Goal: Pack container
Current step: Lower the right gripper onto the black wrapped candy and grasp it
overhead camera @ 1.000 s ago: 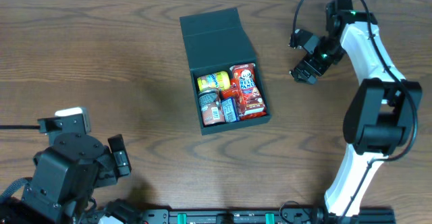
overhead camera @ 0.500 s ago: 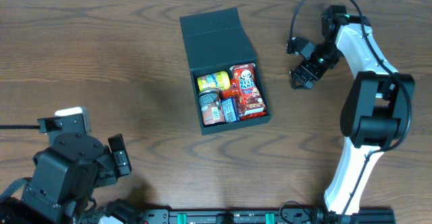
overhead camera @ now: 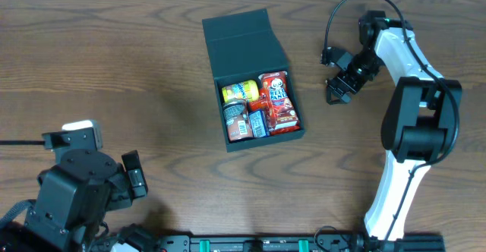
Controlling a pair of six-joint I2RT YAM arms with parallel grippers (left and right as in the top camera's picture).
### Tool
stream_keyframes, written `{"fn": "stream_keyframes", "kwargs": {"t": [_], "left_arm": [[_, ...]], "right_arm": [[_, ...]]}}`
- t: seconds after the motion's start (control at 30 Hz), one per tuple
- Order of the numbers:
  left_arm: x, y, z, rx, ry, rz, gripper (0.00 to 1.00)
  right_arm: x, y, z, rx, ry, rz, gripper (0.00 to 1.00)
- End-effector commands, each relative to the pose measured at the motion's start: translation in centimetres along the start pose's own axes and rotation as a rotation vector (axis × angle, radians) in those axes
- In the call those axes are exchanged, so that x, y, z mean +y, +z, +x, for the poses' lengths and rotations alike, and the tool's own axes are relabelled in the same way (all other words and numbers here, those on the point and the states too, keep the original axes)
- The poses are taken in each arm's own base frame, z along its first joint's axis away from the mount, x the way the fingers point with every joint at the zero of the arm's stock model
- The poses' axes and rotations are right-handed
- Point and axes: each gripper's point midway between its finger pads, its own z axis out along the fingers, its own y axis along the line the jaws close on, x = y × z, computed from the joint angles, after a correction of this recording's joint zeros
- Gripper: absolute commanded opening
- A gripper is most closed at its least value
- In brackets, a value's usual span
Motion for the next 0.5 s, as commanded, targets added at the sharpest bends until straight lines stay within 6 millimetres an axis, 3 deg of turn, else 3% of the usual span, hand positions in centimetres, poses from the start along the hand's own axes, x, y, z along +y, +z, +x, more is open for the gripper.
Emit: {"fn": "stream_keyframes", "kwargs": {"t": [0.0, 0.23, 0.47], "left_arm": [[0.3, -0.4, -0.4, -0.022, 0.012, -0.006, 0.95], [0.4, -0.4, -0.5, -0.028, 0.012, -0.015, 0.95], [0.4, -0.4, -0.5, -0.028, 0.012, -0.015, 0.95]], "right_arm": [[-0.6, 0.2, 0.5, 0.028, 0.044, 0.021, 0.97], [-1.2, 0.1, 0.7, 0.041, 0.068, 0.049, 0.75], [-1.8, 0.1, 0.0, 0.011, 0.130, 0.074, 0.60]]}}
